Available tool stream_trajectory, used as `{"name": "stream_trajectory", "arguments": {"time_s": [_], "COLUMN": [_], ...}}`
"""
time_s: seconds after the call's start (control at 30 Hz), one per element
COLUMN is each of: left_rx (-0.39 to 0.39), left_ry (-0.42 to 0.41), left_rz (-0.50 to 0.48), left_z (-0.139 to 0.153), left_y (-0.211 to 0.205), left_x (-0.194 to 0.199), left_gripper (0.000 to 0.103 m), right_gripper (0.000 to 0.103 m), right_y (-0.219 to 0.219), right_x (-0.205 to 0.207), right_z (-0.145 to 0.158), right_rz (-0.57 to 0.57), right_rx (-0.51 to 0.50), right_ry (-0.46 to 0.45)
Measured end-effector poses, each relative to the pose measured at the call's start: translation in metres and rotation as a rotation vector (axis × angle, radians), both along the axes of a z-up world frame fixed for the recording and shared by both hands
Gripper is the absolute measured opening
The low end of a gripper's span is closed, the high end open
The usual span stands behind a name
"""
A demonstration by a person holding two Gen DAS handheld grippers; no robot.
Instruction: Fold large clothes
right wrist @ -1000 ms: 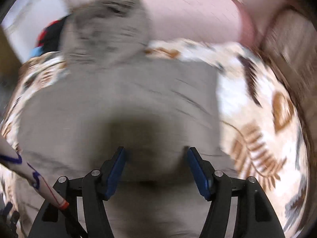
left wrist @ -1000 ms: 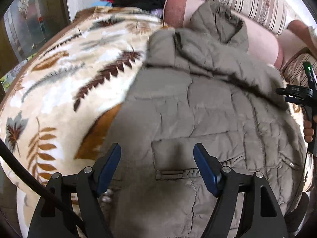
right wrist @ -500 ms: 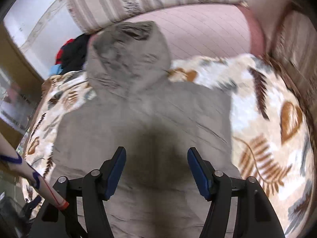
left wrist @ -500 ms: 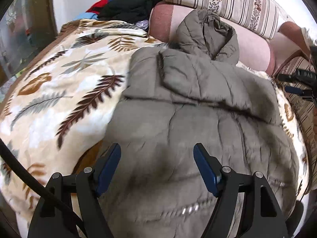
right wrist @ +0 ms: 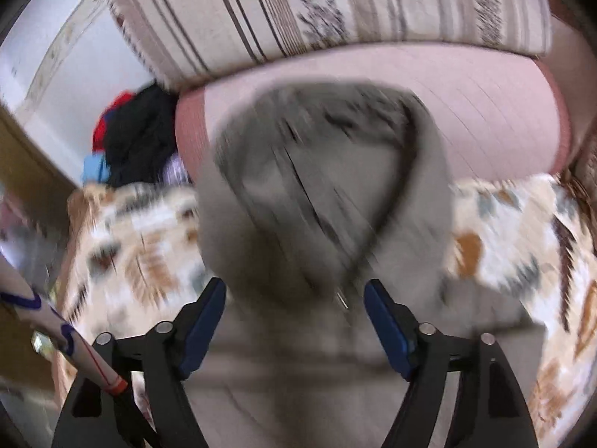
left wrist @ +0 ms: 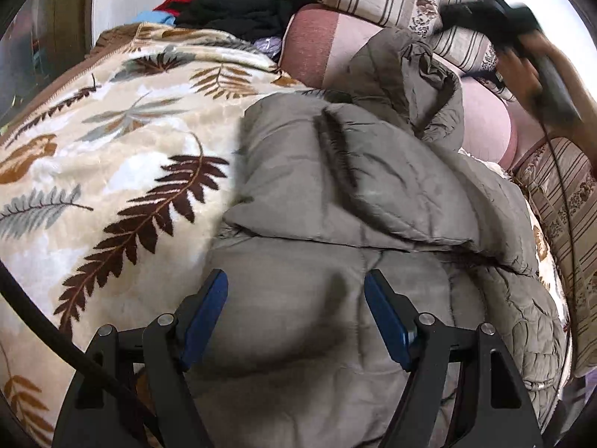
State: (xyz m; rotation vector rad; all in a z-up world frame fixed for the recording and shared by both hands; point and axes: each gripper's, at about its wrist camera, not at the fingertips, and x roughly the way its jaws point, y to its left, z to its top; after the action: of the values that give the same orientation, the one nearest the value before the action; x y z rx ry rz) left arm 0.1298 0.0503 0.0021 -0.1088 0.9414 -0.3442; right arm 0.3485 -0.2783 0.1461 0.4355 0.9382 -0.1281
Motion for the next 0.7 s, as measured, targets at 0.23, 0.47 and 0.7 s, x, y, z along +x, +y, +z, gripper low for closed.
{"name": "stream_trajectory", "arguments": {"time_s": [0.23,0.47,0.7], "left_rx": [-0.04,-0.031,-0.065], "left_ry": [0.032,0.05,0.069], "left_rz": [-0.037,-0.054,-0.044], "left_z": [-0.006,-0.011,-0.008], "left_y": [0.005,0.001,0.006], "left_x": [0.006,0.009,0.009], "left_gripper": [0.076,0.078,0.078], "right_gripper": [0.093,0.026,0.009], "right_y": [0.01,-0.002,0.01], "right_x": [0.091,0.113,0.039], "right_z": [0.004,-0.033,0.006], "right_rz": [-0.082,-0.122,-0.038], "right_rx": [-0.002,-0.031,-0.125], "right_ry": [-0.037,0.047,-0.001]}}
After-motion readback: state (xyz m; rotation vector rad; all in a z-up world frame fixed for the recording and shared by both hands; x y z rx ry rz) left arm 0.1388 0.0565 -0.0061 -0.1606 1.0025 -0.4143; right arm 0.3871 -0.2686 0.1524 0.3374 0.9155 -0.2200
